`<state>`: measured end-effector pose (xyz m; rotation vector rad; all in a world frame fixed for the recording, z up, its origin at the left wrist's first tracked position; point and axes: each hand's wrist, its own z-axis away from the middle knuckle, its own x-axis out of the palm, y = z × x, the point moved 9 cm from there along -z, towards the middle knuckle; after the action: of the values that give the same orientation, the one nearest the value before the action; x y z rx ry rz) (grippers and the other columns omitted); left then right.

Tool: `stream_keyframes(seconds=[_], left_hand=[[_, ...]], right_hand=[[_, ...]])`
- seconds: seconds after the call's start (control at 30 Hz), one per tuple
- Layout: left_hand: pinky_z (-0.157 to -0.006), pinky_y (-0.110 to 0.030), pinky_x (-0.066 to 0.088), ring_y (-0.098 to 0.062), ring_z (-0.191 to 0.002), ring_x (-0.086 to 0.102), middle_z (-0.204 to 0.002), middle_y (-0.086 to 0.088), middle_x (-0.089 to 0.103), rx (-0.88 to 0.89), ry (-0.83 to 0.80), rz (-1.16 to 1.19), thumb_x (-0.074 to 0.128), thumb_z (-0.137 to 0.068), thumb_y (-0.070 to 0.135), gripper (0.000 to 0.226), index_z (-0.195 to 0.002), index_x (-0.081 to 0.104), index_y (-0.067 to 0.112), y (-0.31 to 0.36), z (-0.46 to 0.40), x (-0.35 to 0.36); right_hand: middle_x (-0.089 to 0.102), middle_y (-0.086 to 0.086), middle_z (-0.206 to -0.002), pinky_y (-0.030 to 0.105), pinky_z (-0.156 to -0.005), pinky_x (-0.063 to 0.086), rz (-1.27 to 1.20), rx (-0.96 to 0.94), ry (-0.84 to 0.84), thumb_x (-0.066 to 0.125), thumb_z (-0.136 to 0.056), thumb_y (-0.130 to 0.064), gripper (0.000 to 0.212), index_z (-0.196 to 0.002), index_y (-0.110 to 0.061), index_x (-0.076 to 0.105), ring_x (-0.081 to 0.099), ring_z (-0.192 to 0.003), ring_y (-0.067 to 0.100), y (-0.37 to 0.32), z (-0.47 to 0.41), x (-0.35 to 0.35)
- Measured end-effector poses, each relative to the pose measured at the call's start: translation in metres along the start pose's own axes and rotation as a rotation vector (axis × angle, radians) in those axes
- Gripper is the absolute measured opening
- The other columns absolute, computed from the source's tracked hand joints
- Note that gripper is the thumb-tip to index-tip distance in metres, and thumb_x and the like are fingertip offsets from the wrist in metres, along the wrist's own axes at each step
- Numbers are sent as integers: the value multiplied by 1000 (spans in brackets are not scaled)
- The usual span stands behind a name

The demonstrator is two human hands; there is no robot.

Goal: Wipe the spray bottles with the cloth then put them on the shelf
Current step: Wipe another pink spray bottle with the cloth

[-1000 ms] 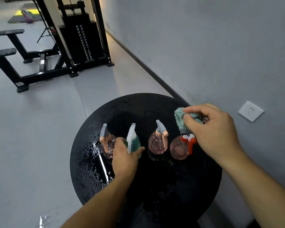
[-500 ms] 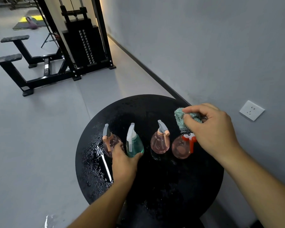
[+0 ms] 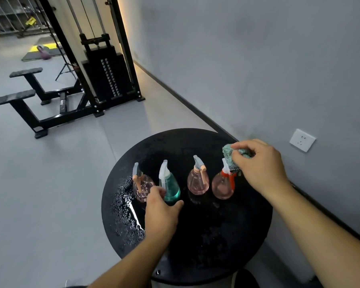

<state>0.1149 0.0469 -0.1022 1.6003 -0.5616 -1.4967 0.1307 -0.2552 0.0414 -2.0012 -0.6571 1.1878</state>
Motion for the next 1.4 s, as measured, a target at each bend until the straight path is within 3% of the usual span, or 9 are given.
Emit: stream_keyframes(seconds=[0.17, 0.37, 0.47, 0.57, 0.8, 1.03, 1.17, 1.3, 1.4], left_hand=[[-92, -29, 55, -11, -109, 63, -120, 9, 62, 164, -72, -67, 86, -90, 28, 43, -121, 57, 27, 45, 6, 9], [-87, -23, 45, -7, -103, 57, -128, 2, 63, 313, -244, -283, 72, -100, 22, 35, -134, 63, 19, 93, -17, 33], [-91, -32, 52, -19, -110, 65, -130, -4, 67, 273, -332, -340, 61, -105, 20, 33, -137, 60, 15, 101, -28, 51], [-89, -33, 46, -27, -116, 65, -129, -9, 69, 240, -402, -389, 53, -107, 24, 33, -136, 59, 11, 107, -36, 69], [-86, -31, 43, -25, -102, 62, -129, -12, 71, 100, -402, -254, 55, -108, 24, 36, -138, 59, 4, 85, -63, 90], [-112, -46, 53, -24, -120, 69, -129, -2, 72, -44, -447, 50, 63, -103, 17, 48, -151, 57, 20, 74, -74, 106], [-101, -50, 60, -24, -101, 76, -103, 0, 79, -89, -447, 136, 63, -102, 14, 20, -109, 73, 30, 63, -81, 116], [-78, -22, 56, -8, -97, 71, -111, 8, 74, -33, -438, 130, 67, -104, 22, 26, -130, 67, 24, 60, -84, 120], [-68, -13, 43, -1, -91, 63, -104, 15, 68, 11, -348, 117, 78, -98, 26, 31, -124, 65, 19, 58, -84, 115]], right_hand=[[70, -12, -101, -5, -67, 38, -2, 37, 15, 74, -89, -14, 16, -98, -26, 81, 56, -89, -22, 12, 5, -18], [69, -13, -101, -7, -69, 36, 23, 49, 31, 74, -90, -15, 15, -98, -26, 81, 54, -89, -25, 23, 8, -38], [69, -15, -101, -6, -69, 38, 21, 40, 30, 74, -91, -15, 15, -99, -26, 81, 54, -90, -24, 24, 7, -40], [68, -18, -100, -5, -69, 39, 20, 31, 17, 74, -91, -16, 15, -99, -27, 80, 55, -91, -23, 24, 5, -38], [69, -17, -100, -3, -67, 41, -1, 18, 2, 74, -91, -16, 15, -98, -27, 80, 58, -92, -17, 30, -5, -34], [70, -20, -95, -2, -71, 40, -5, 30, 41, 76, -86, -18, 18, -89, -35, 79, 64, -89, -7, 35, -18, -33], [70, -21, -96, -1, -71, 42, -21, 37, 29, 76, -87, -18, 18, -89, -36, 79, 64, -89, -5, 35, -18, -30], [69, -23, -97, -1, -70, 42, -25, 26, 6, 76, -88, -19, 16, -94, -33, 80, 63, -91, -8, 34, -17, -29], [69, -23, -97, -1, -71, 42, -22, 21, 11, 76, -89, -20, 15, -94, -34, 80, 63, -92, -7, 33, -17, -30]])
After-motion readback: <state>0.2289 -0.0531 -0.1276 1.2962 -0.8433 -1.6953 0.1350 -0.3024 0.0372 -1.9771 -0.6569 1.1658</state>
